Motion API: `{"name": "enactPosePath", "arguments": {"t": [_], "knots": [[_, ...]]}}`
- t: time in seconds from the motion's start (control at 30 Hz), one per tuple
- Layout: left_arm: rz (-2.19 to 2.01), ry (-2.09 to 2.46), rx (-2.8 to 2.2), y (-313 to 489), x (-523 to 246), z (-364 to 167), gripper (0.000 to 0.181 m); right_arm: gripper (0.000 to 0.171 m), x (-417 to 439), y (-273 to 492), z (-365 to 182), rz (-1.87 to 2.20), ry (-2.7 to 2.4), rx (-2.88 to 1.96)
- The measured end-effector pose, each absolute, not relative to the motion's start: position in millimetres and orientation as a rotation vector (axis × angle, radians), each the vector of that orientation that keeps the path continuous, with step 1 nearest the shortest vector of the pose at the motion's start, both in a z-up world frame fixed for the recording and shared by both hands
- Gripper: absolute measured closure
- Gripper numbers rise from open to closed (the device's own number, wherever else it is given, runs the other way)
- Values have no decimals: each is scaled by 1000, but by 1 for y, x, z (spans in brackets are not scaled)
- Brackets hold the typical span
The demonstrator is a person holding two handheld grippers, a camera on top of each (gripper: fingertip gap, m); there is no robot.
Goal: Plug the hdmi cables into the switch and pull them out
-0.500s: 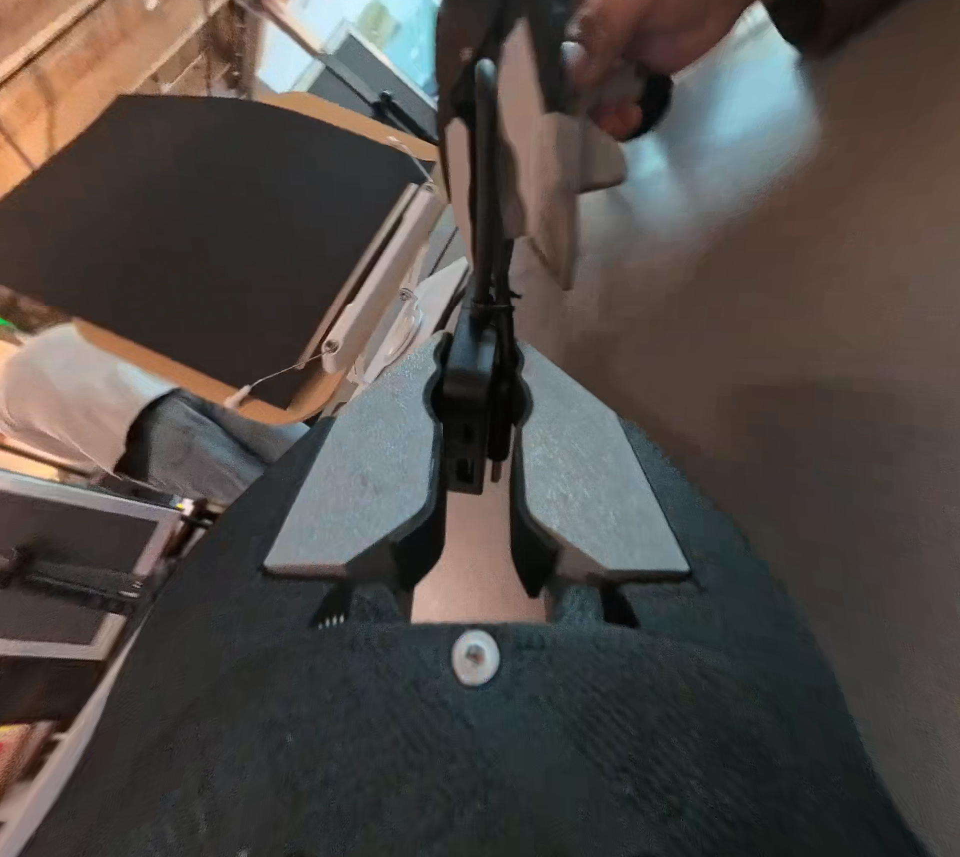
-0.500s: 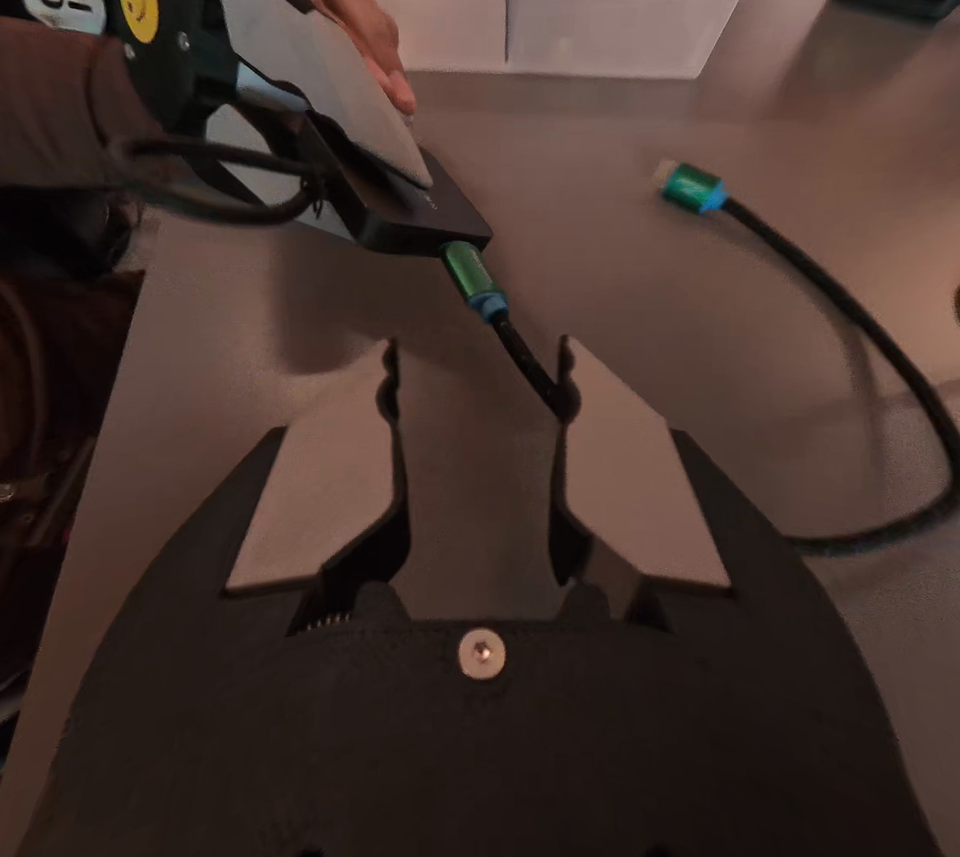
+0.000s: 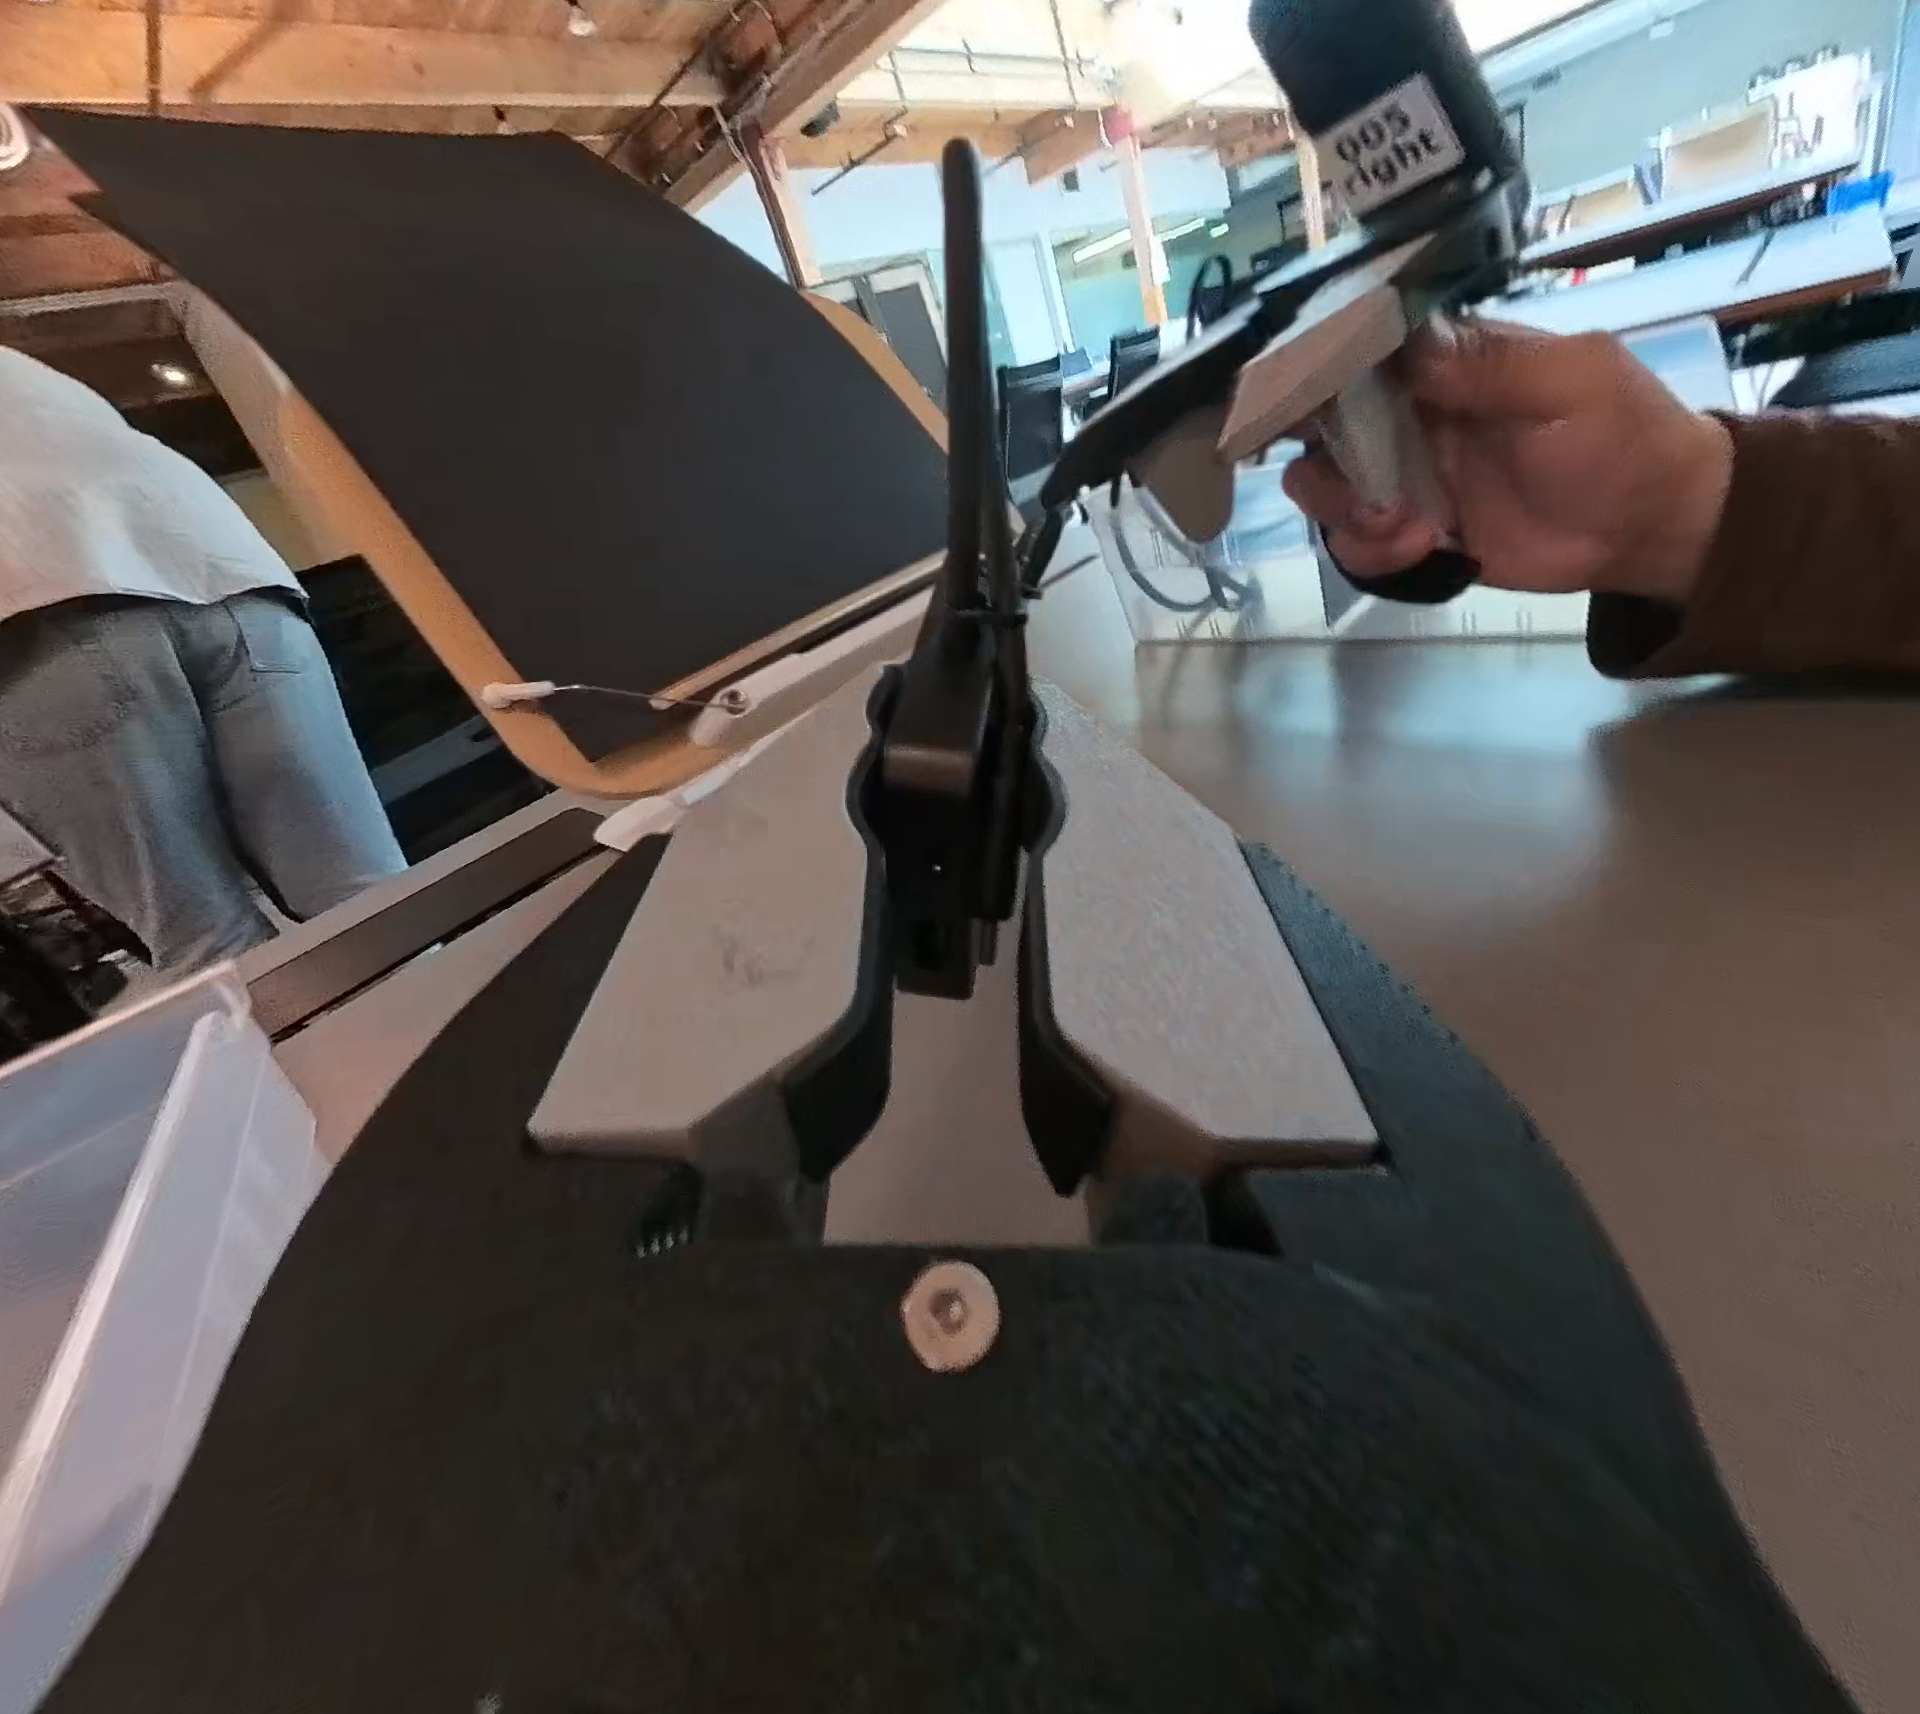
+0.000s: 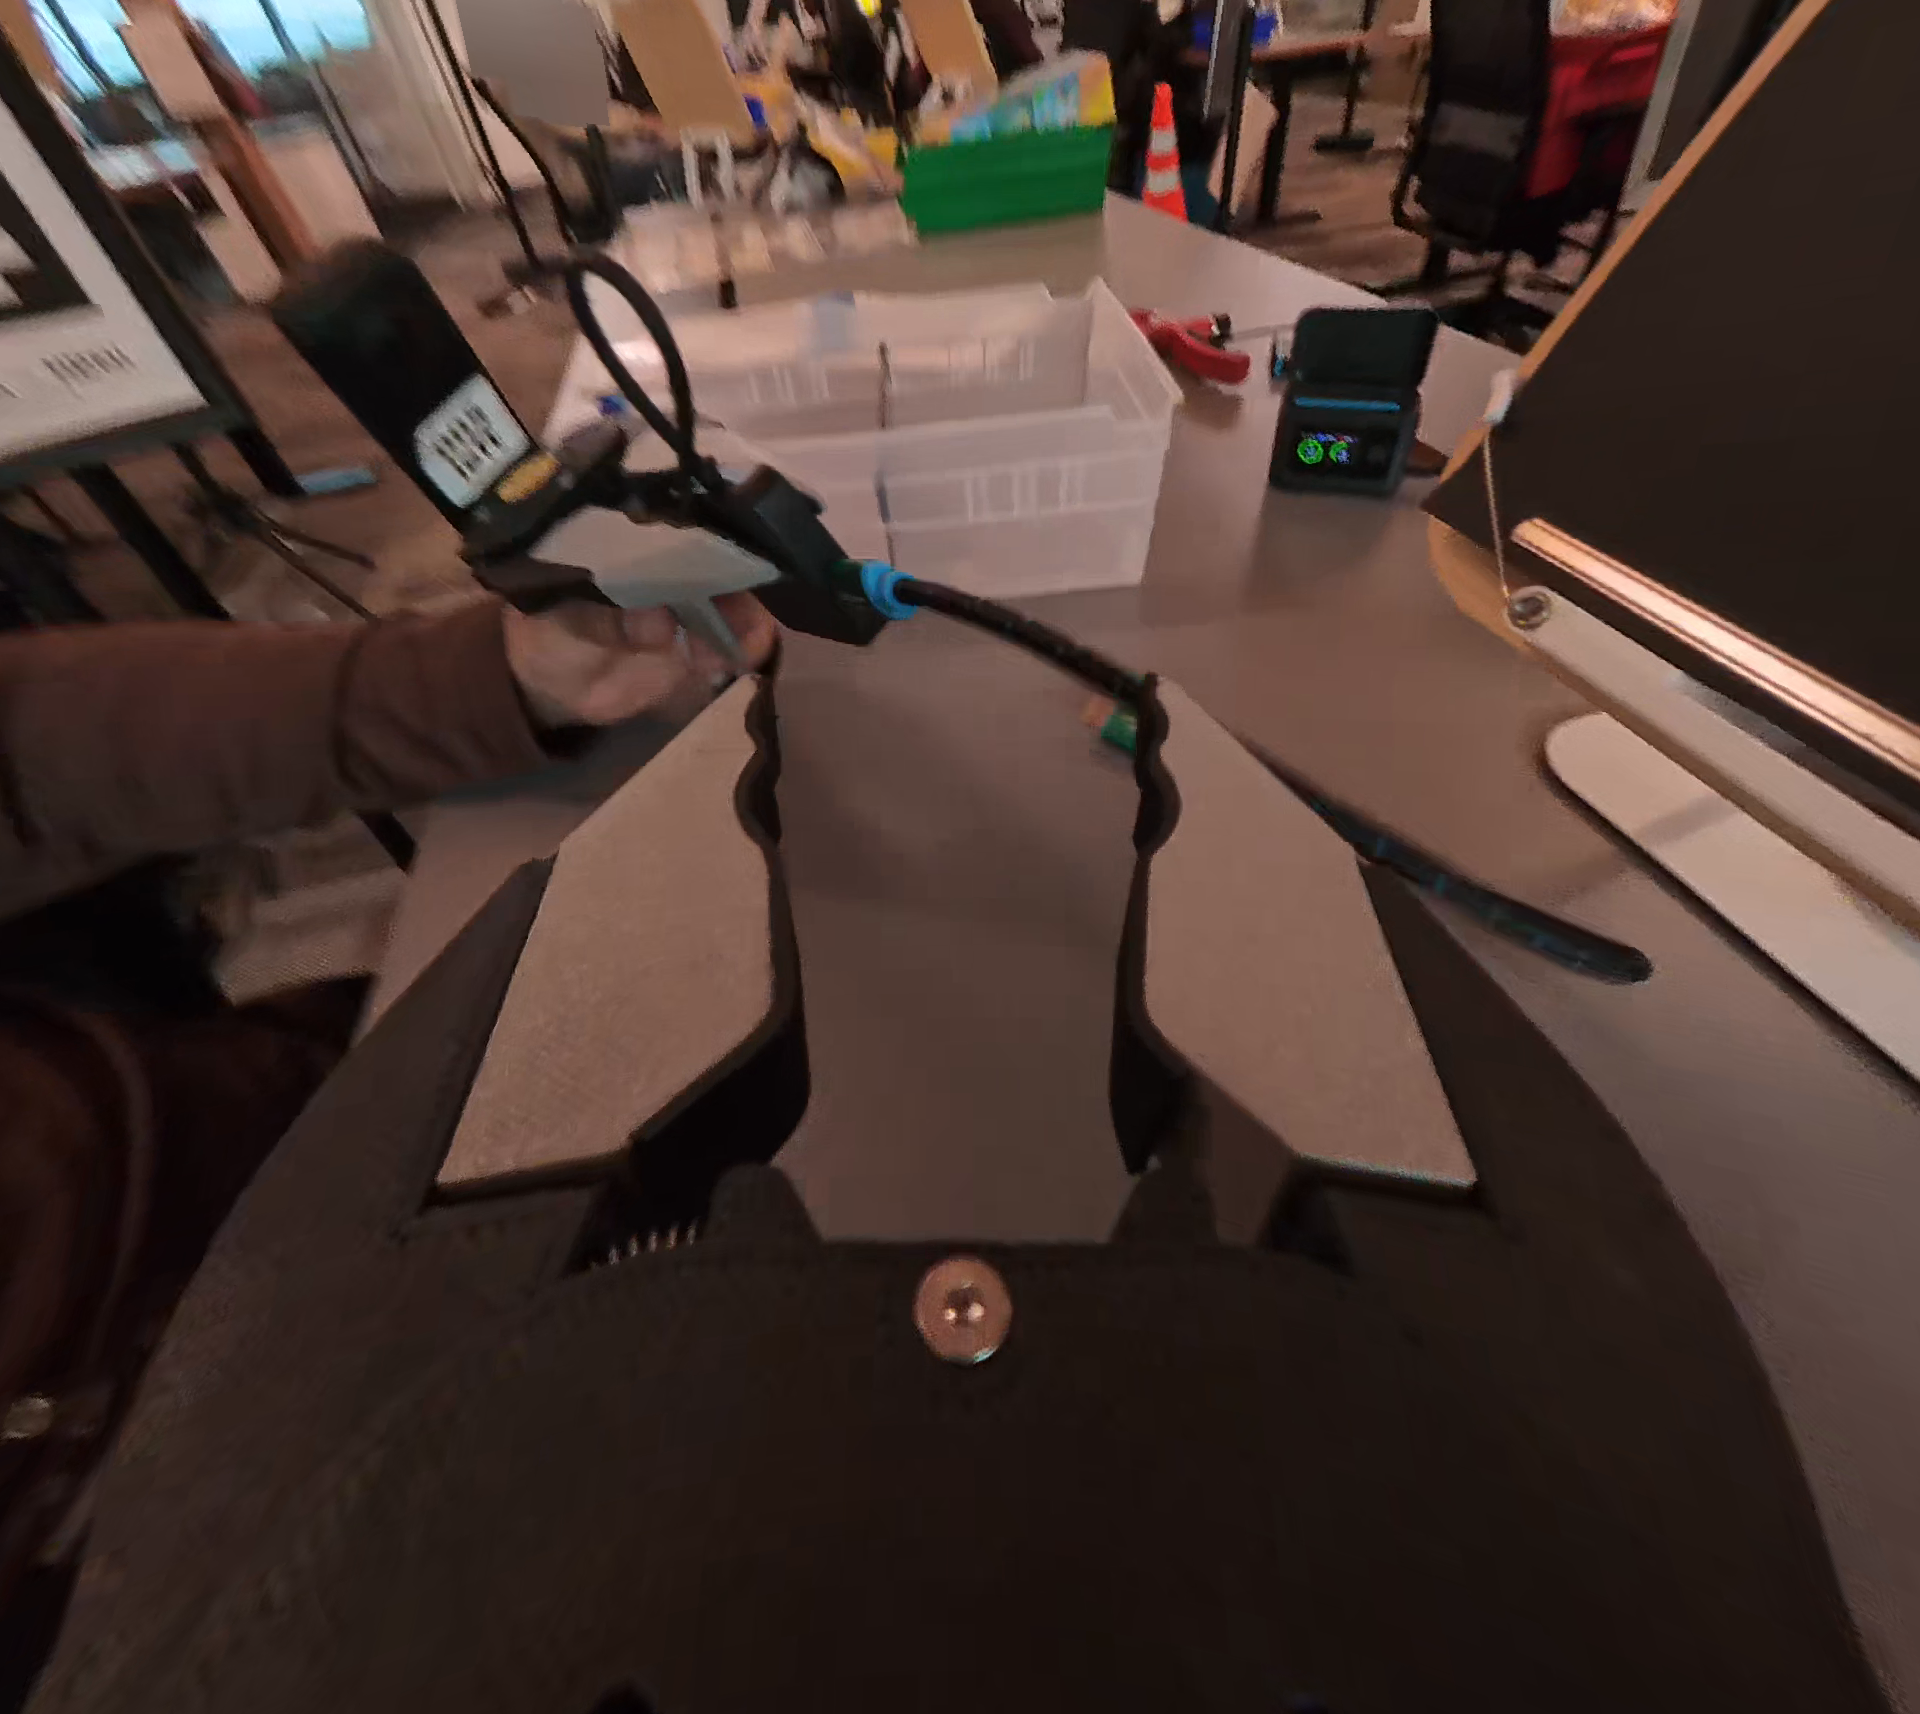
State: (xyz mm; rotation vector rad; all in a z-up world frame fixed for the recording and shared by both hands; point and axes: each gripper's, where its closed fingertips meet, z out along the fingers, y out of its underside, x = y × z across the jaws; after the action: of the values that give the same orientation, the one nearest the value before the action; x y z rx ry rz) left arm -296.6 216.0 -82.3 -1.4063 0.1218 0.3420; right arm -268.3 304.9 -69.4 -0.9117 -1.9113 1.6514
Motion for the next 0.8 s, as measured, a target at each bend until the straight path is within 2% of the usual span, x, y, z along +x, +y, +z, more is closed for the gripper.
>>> {"name": "enactPosePath", "arguments": {"t": [0.03,0.17,0.23,0.3,0.5,0.6,0.63,0.67,0.73,0.8], "knots": [[336,91,-1384,213,-300,-78,163,109,-266,307,-64,1715,-1889,-920],[236,-33,-1256,197,-314,-60,163,110,-254,301,-54,1952,-1862,-880],[187,-40,-1228,195,-313,-58,164,103,-244,281,-60,2065,-1985,-861],[119,0,-1206,198,-301,-56,164,92,-247,266,-72,2044,-2050,-877],[-33,147,-1171,215,-253,-51,164,96,-256,229,-93,1936,-2136,-810],[-83,189,-1184,223,-239,-54,162,113,-259,223,-103,1853,-2162,-793],[-92,197,-1197,226,-237,-56,162,123,-258,222,-103,1851,-2165,-768],[-105,198,-1205,227,-236,-58,162,142,-254,220,-103,1861,-2176,-738],[-128,185,-1222,228,-237,-60,163,154,-254,222,-104,1815,-2182,-738],[-108,167,-1259,231,-241,-66,162,154,-257,228,-103,1748,-2159,-734]]}}
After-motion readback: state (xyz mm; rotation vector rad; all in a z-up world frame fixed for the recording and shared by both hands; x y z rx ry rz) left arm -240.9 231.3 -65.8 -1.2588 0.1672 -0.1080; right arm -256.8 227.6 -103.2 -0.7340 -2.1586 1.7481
